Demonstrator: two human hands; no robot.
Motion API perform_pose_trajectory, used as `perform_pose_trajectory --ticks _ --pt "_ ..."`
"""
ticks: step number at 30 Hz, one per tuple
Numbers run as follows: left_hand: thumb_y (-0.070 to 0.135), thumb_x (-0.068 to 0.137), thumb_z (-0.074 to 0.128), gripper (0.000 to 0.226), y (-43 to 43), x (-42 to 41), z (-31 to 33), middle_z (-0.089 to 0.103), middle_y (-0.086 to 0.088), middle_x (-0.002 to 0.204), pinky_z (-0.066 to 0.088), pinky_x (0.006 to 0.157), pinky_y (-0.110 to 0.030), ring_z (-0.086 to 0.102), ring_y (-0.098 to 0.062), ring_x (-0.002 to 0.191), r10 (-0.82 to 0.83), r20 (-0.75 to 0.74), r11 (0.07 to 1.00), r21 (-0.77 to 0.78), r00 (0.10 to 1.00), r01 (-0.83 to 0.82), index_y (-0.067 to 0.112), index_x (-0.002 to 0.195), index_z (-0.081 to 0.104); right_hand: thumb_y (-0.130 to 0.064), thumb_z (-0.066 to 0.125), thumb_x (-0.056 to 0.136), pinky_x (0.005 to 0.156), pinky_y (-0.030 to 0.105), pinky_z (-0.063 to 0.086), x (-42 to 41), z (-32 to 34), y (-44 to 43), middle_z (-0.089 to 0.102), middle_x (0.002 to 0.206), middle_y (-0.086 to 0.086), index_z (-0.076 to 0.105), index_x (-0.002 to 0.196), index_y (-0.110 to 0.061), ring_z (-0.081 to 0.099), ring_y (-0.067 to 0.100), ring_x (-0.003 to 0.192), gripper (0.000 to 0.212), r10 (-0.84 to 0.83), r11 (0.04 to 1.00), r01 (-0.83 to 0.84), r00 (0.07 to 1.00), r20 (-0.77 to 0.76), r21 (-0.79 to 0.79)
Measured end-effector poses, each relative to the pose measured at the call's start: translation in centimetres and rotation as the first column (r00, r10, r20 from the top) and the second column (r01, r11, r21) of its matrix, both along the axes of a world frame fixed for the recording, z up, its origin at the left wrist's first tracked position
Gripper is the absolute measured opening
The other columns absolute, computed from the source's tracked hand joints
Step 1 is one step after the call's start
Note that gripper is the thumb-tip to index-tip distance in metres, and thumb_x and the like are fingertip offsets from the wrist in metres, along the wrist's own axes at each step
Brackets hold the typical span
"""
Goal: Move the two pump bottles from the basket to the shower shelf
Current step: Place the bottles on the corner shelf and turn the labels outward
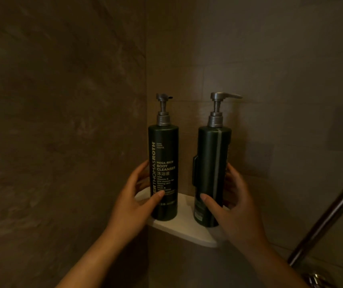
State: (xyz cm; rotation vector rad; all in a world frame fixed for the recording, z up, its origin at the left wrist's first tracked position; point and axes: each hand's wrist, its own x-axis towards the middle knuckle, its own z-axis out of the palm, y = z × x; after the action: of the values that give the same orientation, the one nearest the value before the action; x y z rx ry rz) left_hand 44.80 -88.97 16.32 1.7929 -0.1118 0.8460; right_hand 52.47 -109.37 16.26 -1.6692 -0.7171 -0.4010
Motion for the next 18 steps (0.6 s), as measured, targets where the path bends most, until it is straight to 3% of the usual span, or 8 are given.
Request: perform_pose_trajectory --ticks 3,6,8,10,14,15,18 --pt "0.023 0.073 0.068 0.070 -0.4 0.0 -0.4 0.047 0.027 0.124 0.043 0.070 -0.002 0.045 0.017 0.110 -0.001 0.032 1.000 -0.005 0.999 0.002 0.060 0.122 0.035 -0.040 0.076 0.063 0.083 0.020 0.046 0.0 -0.1 0.2 0.047 0.127 -0.015 0.032 0.136 -0.042 0.049 0.000 0.112 0.086 -0.040 0.999 0.041 0.999 0.032 -0.006" --pt "0.028 0.069 0.070 0.072 -0.7 0.2 -0.5 0.043 0.029 0.125 0.043 0.069 -0.002 0.042 0.020 0.110 0.008 0.047 1.000 -0.003 0.999 -0.008 0.064 0.119 0.033 -0.051 0.071 0.061 0.071 0.007 0.045 -0.2 -0.1 0.4 0.047 0.123 -0.026 0.030 0.132 -0.053 0.048 -0.012 0.109 0.082 -0.012 1.000 0.012 1.000 0.003 0.008" --pt "0.024 0.071 0.071 0.074 -0.6 0.5 -0.5 0.043 0.030 0.123 0.043 0.069 -0.002 0.042 0.021 0.109 0.011 0.058 1.000 0.011 0.998 -0.011 0.065 0.118 0.032 -0.038 0.072 0.070 0.066 0.002 0.043 -0.3 0.0 0.5 0.047 0.116 -0.034 0.026 0.125 -0.065 0.045 -0.023 0.103 0.076 0.003 1.000 -0.002 1.000 -0.011 0.024" --pt "0.020 0.074 0.070 0.074 -0.5 0.7 -0.6 0.043 0.030 0.124 0.044 0.070 -0.003 0.042 0.018 0.112 -0.008 0.060 1.000 0.012 0.998 0.008 0.065 0.118 0.031 -0.032 0.074 0.071 0.072 0.008 0.045 -0.2 -0.1 0.6 0.049 0.115 -0.034 0.028 0.125 -0.064 0.046 -0.023 0.103 0.077 -0.015 1.000 0.015 1.000 0.002 0.019" --pt "0.025 0.072 0.070 0.074 -0.3 0.8 -0.6 0.042 0.029 0.127 0.045 0.072 -0.005 0.041 0.014 0.116 -0.024 0.059 0.999 0.026 0.998 0.023 0.069 0.117 0.031 -0.043 0.077 0.063 0.087 0.035 0.052 -0.4 -0.2 1.6 0.049 0.128 -0.016 0.032 0.132 -0.050 0.051 0.000 0.111 0.082 -0.040 0.999 0.040 0.999 -0.009 0.023" --pt "0.030 0.069 0.070 0.074 -0.3 0.8 -0.6 0.042 0.029 0.127 0.045 0.071 -0.004 0.041 0.016 0.115 -0.027 0.057 0.999 0.024 0.998 0.026 0.070 0.117 0.031 -0.050 0.075 0.061 0.086 0.033 0.053 -0.5 -0.3 1.6 0.047 0.130 -0.015 0.031 0.132 -0.049 0.051 0.001 0.113 0.083 -0.032 0.999 0.032 0.999 -0.018 0.030" --pt "0.040 0.063 0.070 0.076 -0.1 0.8 -0.6 0.041 0.030 0.128 0.046 0.070 -0.005 0.040 0.018 0.114 -0.021 0.039 0.999 0.036 0.999 0.019 0.067 0.121 0.029 -0.056 0.067 0.063 0.071 0.009 0.049 -0.7 -0.4 1.4 0.048 0.125 -0.025 0.029 0.137 -0.050 0.051 -0.012 0.108 0.084 0.022 0.998 -0.020 0.999 -0.035 0.062"
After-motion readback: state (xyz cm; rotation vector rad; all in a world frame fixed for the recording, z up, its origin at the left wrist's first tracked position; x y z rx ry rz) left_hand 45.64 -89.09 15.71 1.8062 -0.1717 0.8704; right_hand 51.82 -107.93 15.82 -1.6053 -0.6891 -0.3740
